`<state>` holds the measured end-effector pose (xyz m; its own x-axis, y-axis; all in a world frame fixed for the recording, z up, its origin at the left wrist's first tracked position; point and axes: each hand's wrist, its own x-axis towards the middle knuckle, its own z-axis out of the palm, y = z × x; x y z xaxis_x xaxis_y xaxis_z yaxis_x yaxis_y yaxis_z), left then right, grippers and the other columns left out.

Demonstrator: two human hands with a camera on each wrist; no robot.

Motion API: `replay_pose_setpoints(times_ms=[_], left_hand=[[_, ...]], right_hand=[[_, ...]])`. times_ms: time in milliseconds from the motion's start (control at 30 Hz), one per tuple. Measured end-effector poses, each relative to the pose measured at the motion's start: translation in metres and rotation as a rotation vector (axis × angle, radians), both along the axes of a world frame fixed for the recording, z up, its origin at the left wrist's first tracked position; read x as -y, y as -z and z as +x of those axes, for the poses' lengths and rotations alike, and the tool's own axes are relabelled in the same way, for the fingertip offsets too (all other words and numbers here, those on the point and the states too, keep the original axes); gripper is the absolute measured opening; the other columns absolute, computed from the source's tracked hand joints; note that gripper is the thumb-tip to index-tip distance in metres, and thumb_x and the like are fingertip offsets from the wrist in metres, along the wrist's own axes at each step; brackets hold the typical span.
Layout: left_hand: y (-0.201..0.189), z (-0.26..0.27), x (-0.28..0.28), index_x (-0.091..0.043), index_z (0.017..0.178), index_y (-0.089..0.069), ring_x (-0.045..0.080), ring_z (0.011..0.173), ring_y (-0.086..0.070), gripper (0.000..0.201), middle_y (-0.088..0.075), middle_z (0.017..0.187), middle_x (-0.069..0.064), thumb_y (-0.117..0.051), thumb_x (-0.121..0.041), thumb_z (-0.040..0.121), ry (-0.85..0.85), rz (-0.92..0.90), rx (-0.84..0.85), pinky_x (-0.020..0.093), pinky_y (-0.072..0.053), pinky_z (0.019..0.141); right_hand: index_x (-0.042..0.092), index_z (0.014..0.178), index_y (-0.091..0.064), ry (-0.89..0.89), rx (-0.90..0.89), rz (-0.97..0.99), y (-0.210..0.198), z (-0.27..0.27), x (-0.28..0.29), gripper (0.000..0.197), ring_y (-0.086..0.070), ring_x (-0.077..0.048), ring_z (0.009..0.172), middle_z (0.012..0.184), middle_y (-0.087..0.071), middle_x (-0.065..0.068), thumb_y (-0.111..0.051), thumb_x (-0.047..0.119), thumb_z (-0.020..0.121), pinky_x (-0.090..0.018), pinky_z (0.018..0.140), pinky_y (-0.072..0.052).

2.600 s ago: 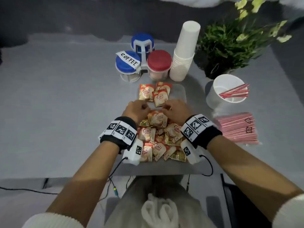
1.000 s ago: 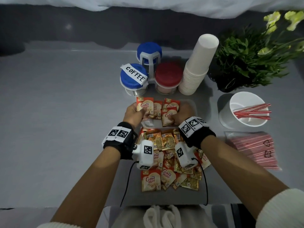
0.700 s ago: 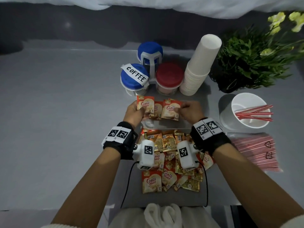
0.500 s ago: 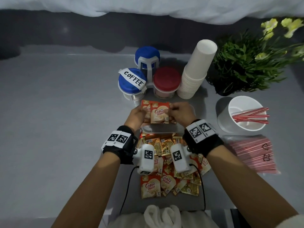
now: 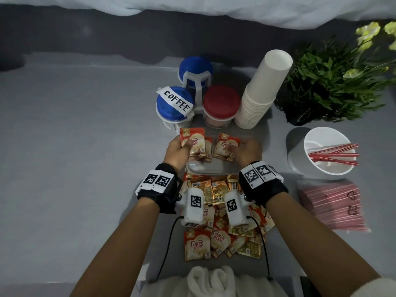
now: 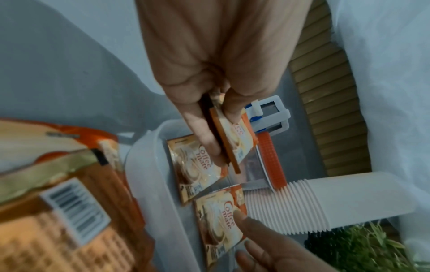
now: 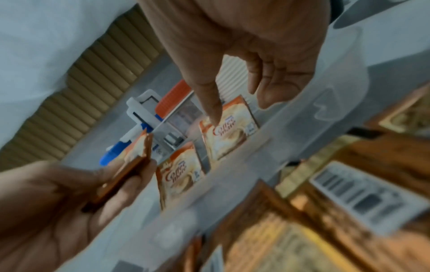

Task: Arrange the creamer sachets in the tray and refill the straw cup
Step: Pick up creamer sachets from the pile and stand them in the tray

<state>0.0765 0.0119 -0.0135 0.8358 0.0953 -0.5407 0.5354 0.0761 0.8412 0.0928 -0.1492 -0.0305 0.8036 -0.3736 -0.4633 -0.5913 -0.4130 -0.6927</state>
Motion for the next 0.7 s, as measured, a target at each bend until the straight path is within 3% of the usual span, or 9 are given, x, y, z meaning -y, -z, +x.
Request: replay_pose_setpoints(times_ms=[100, 200, 300, 367, 433, 500, 567, 600, 700], left_hand=[[0.001, 0.0, 0.001, 0.003, 0.121, -0.049, 0.024, 0.097, -0.059, 0.026, -0.06, 0.11, 0.015, -0.038, -0.004, 0.098, -0.003, 0.009, 0.004, 0.025, -0.053, 0.072], [0.001, -0.001, 0.0, -0.002, 0.117, -0.051, 0.029, 0.105, -0.06, 0.023, -0.061, 0.113, 0.016, -0.039, -0.006, 0.098, 0.009, 0.023, 0.003, 0.04, -0.05, 0.091], [0.003, -0.002, -0.003, -0.008, 0.111, -0.051, 0.03, 0.102, -0.061, 0.018, -0.061, 0.114, 0.018, -0.038, -0.009, 0.099, -0.002, 0.026, -0.007, 0.043, -0.05, 0.092], [0.003, -0.001, -0.005, -0.008, 0.112, -0.051, 0.03, 0.102, -0.061, 0.019, -0.061, 0.113, 0.017, -0.038, -0.009, 0.099, -0.014, 0.042, -0.001, 0.043, -0.052, 0.089], [0.004, -0.001, -0.004, -0.005, 0.116, -0.05, 0.029, 0.1, -0.061, 0.022, -0.061, 0.115, 0.019, -0.036, -0.009, 0.099, -0.021, 0.028, 0.007, 0.037, -0.054, 0.082], [0.003, -0.001, -0.002, -0.006, 0.114, -0.05, 0.024, 0.089, -0.063, 0.021, -0.062, 0.111, 0.016, -0.034, -0.007, 0.099, -0.023, -0.008, 0.024, 0.027, -0.056, 0.07], [0.0, -0.001, 0.002, -0.004, 0.113, -0.051, 0.015, 0.079, -0.062, 0.023, -0.061, 0.105, 0.013, -0.032, -0.007, 0.1, -0.018, -0.042, 0.043, 0.017, -0.055, 0.06], [-0.001, -0.001, 0.004, -0.001, 0.117, -0.05, 0.014, 0.078, -0.061, 0.027, -0.061, 0.107, 0.015, -0.031, -0.008, 0.1, -0.013, -0.05, 0.052, 0.016, -0.055, 0.061], [-0.001, -0.002, 0.006, 0.003, 0.124, -0.047, 0.022, 0.09, -0.061, 0.033, -0.06, 0.116, 0.02, -0.032, -0.015, 0.101, 0.022, -0.014, 0.079, 0.023, -0.053, 0.076]], right_hand=[[0.005, 0.108, -0.066, -0.111, -0.003, -0.023, 0.003, -0.002, -0.005, 0.029, -0.064, -0.024, 0.095, 0.108, -0.068, -0.013, -0.067, 0.016, 0.08, -0.023, 0.076, -0.041], [0.0, 0.103, -0.066, -0.161, -0.016, -0.089, 0.0, -0.003, -0.003, 0.021, -0.061, -0.028, 0.1, 0.108, -0.067, -0.016, -0.057, 0.011, 0.088, -0.023, 0.074, -0.036], [-0.001, 0.108, -0.063, -0.104, 0.1, -0.039, -0.009, 0.002, 0.005, 0.022, -0.061, -0.028, 0.103, 0.111, -0.065, -0.017, -0.055, 0.008, 0.09, -0.027, 0.081, -0.044], [-0.002, 0.107, -0.062, -0.092, 0.179, 0.116, -0.021, 0.004, 0.009, 0.02, -0.065, -0.018, 0.092, 0.103, -0.067, -0.017, -0.054, 0.004, 0.09, -0.024, 0.076, -0.048], [0.003, 0.093, -0.061, -0.117, 0.193, 0.248, -0.029, 0.007, 0.008, 0.009, -0.06, 0.003, 0.057, 0.075, -0.065, -0.006, -0.053, 0.001, 0.09, -0.012, 0.054, -0.046], [0.005, 0.077, -0.06, -0.146, 0.162, 0.278, -0.032, 0.009, -0.001, 0.014, -0.046, 0.002, 0.033, 0.055, -0.054, 0.002, -0.055, 0.001, 0.089, -0.013, 0.039, -0.037], [-0.001, 0.086, -0.065, -0.194, 0.121, 0.27, -0.028, 0.008, -0.013, 0.008, -0.041, 0.0, 0.029, 0.054, -0.051, -0.001, -0.058, 0.001, 0.087, -0.014, 0.036, -0.036], [-0.005, 0.095, -0.065, -0.221, 0.113, 0.259, -0.026, 0.007, -0.02, 0.012, -0.042, 0.001, 0.029, 0.055, -0.051, 0.0, -0.058, 0.001, 0.086, -0.012, 0.036, -0.035], [-0.006, 0.098, -0.067, -0.311, 0.131, 0.222, -0.022, 0.004, -0.037, 0.017, -0.048, 0.004, 0.037, 0.057, -0.052, 0.006, -0.062, 0.003, 0.084, -0.011, 0.046, -0.039]])
